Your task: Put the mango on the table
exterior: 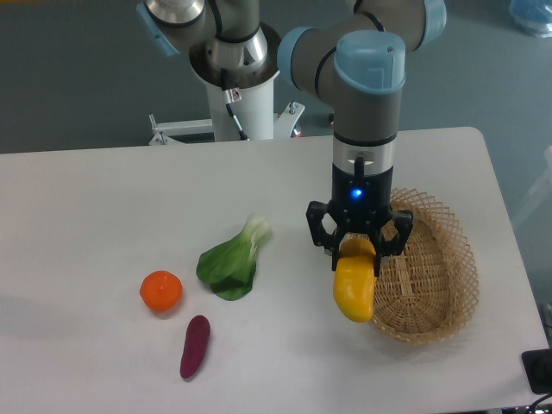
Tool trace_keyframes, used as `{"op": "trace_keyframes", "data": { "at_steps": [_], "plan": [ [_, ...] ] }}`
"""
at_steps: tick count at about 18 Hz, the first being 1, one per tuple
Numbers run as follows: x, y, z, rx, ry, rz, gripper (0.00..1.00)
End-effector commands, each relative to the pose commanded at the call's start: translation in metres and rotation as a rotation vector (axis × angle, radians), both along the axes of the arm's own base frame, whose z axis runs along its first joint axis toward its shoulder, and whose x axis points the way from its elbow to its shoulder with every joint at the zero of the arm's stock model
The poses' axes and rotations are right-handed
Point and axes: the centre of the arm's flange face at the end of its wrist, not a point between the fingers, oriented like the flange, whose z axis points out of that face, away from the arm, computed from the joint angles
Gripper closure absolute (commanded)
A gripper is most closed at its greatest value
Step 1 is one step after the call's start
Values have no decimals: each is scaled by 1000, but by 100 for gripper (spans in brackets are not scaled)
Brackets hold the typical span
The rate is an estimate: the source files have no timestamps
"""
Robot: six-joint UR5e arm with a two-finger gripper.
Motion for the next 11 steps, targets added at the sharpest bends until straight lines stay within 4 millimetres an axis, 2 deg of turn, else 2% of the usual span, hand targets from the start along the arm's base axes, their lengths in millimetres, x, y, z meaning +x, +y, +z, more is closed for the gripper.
{"op": "trace_keyframes", "data": {
  "at_steps": [8,11],
  "plan": [
    [0,-1,-9,-20,-5,5,52],
    [4,2,-26,-68,-10,9,52]
  ]
}}
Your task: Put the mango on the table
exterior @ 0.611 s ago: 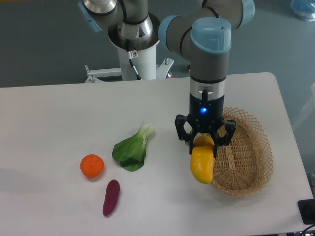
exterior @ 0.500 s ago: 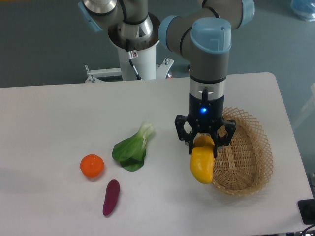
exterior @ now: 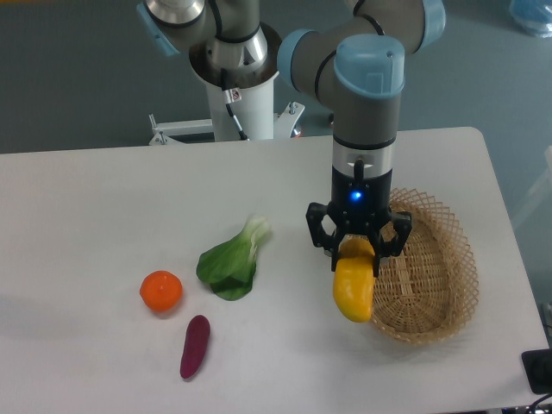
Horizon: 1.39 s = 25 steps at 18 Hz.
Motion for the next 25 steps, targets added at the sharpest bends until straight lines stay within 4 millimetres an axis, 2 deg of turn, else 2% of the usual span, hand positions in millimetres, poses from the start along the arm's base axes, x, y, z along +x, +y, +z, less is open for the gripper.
{"op": "trace_keyframes", "data": {
  "at_steps": [2,4,6,15,17,22,25],
  "plan": [
    [15,9,-10,-40,3,-12,52],
    [29,5,-24,-87,2,-14,52],
    [51,6,-32,-123,6,-32,52],
    [205,12,-82,-238,-40,-249,52],
    [232,9,-100,-273,-58,-291,52],
    [273,-1,-139,-345,-95,-402,52],
    [284,4,-153,-364,-108,-430,52]
  ]
}}
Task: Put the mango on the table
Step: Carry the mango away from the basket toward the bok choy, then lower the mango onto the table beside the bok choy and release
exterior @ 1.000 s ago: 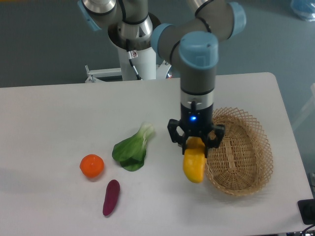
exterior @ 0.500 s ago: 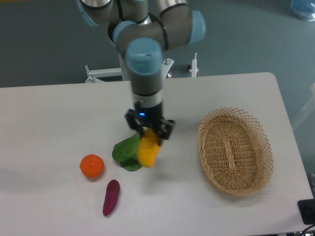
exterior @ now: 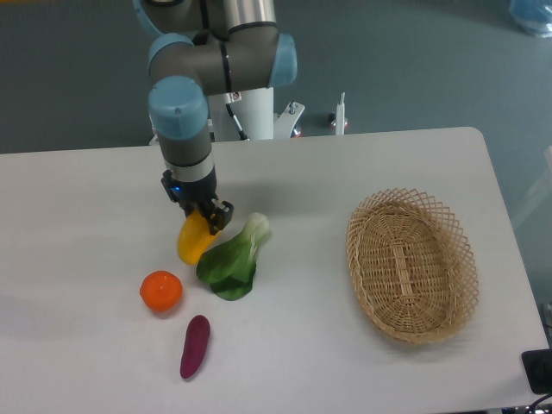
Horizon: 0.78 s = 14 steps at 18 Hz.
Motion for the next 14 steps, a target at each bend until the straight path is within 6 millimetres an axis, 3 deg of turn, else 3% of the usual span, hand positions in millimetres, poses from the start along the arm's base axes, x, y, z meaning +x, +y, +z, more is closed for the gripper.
{"op": "trace_keyframes", "data": {
  "at_steps": [4,8,10,14],
  "plan": [
    [-1,9,-17,-24,-14,3,51],
    [-3,12,-17,-23,-12,1,22],
    [-3,13,-14,-18,-9,1,0],
    [-9,21,4,19,10,4,0]
  ]
}}
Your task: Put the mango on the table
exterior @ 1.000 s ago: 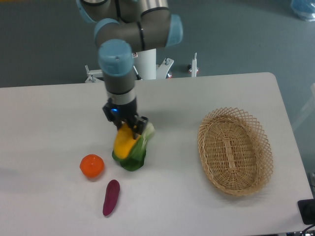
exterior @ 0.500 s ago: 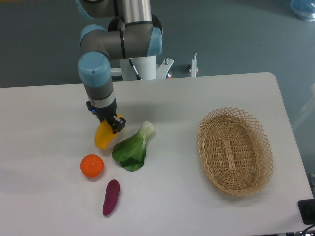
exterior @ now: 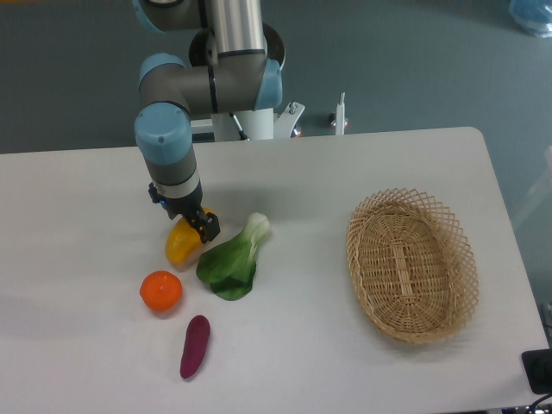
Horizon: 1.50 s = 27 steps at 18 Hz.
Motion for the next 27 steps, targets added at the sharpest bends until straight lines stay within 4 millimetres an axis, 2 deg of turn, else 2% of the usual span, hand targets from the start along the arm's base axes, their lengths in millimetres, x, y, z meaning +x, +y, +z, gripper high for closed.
{"op": "trace_keyframes", "data": {
  "at_steps": [4,7,9,12,15,16,19,22,27],
  "plan": [
    [-6,2,5,11,6,8,0],
    [-18,17,41,72,50,5,0],
    [-44,25,70,97,88,35,0],
    [-76,26,97,113,102,75,0],
    [-113,18,127,105,110,73,0],
    [-131,10,145,86,107,54,0],
    [-168,-4,172,72,102,36,0],
    [-186,-16,172,64,110,20,0],
    [-191,-21,178,78,109,29,0]
  ]
}}
